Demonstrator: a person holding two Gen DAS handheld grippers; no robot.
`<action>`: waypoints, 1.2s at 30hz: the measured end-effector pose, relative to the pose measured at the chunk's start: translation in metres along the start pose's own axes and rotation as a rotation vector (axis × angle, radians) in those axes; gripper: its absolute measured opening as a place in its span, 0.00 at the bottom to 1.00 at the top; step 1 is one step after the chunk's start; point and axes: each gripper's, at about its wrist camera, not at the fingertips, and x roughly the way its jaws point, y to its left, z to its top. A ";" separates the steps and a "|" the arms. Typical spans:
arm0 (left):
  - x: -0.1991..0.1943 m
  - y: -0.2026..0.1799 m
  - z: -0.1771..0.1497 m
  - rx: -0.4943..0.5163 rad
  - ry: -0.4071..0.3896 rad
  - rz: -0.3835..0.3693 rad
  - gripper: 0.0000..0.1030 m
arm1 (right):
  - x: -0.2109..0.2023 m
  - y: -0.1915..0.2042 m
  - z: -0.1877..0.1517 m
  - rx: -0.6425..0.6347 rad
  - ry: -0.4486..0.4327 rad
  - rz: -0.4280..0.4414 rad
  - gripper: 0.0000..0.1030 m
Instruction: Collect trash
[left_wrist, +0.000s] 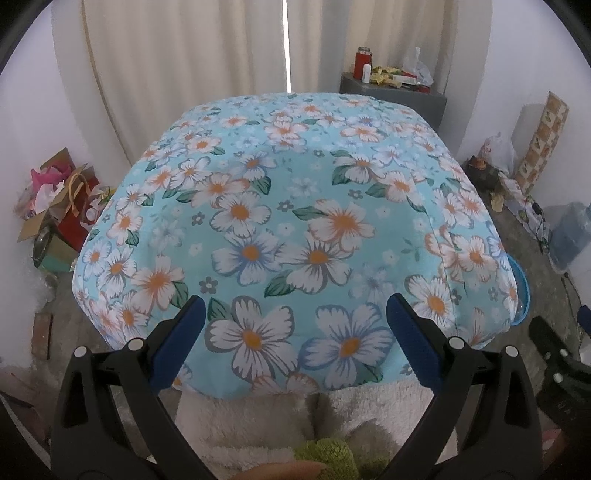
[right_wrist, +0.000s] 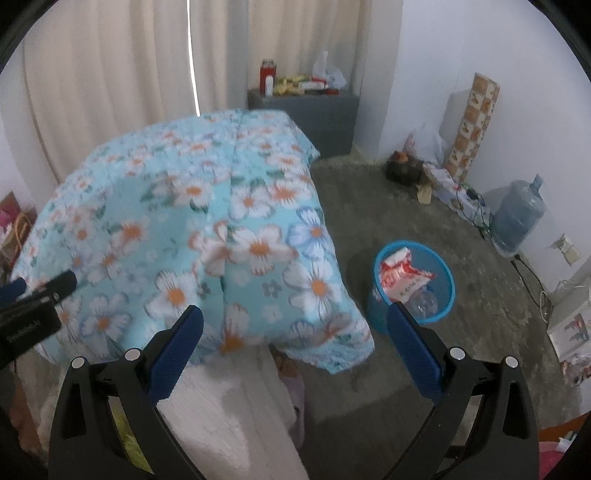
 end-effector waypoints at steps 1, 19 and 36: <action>0.000 -0.001 -0.001 0.003 0.002 0.001 0.91 | 0.002 0.001 -0.003 -0.004 0.012 -0.008 0.94; 0.001 -0.030 -0.007 0.078 0.028 -0.032 0.91 | 0.008 -0.030 -0.012 0.032 0.062 -0.110 0.94; -0.007 -0.043 -0.008 0.100 0.018 -0.049 0.91 | 0.002 -0.046 -0.011 0.057 0.049 -0.134 0.94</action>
